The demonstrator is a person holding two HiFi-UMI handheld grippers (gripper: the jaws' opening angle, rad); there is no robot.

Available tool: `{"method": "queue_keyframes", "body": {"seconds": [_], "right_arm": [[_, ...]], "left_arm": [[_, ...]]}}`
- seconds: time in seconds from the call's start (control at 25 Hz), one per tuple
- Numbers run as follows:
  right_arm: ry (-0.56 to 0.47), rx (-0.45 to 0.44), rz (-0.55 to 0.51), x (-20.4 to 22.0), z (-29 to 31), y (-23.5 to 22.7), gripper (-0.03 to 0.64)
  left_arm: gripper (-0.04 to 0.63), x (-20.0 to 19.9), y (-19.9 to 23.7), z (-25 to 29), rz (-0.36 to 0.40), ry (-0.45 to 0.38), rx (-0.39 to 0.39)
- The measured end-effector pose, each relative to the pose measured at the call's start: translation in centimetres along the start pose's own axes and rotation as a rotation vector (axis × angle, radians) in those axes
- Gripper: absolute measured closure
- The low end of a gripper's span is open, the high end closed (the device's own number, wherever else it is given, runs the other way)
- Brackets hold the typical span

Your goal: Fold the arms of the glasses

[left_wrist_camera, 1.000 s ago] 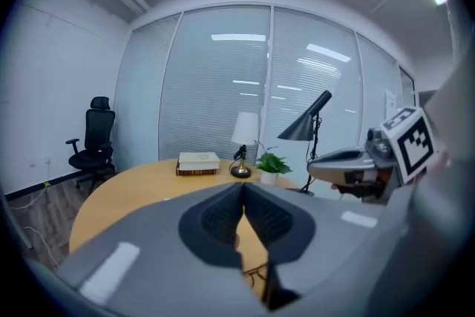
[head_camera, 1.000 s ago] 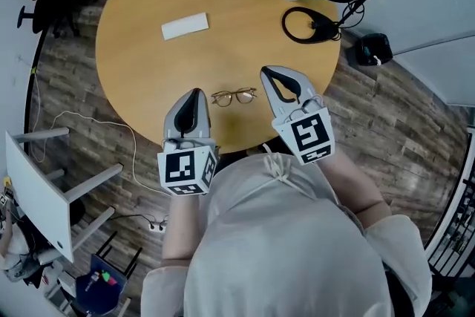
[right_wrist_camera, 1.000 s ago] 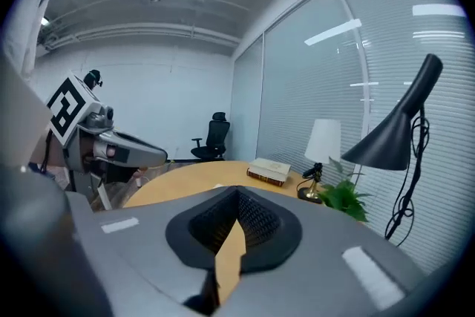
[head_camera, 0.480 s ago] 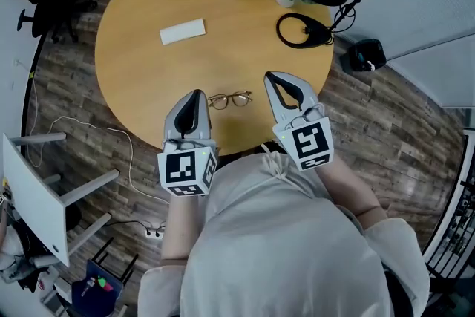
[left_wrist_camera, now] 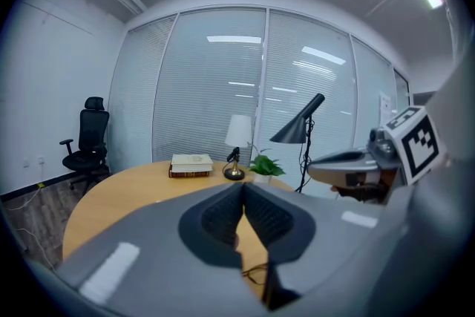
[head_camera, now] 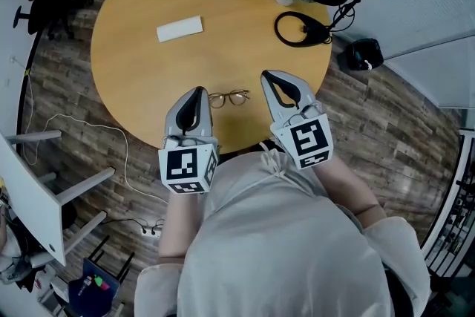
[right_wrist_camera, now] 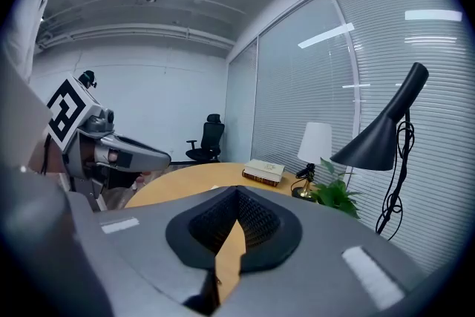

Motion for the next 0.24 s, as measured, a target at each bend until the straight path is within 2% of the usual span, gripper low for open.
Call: {"method": "queue_keyframes", "body": {"seconds": [0.24], "right_arm": [[-0.002, -0.028, -0.016, -0.03, 0.56, -0.76, 0.620]], "left_arm": [[0.589, -0.04, -0.33, 1.17, -0.002, -0.007, -0.002]]}}
Point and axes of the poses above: the fingertips, and each gripper's own axes: z forward along the fingers, y to its left, x out of its underside, the point moved 9 cm from there along -z, backward along the fingers, and after that the axes turned 15 degrees about z, right-handed, at the moved point
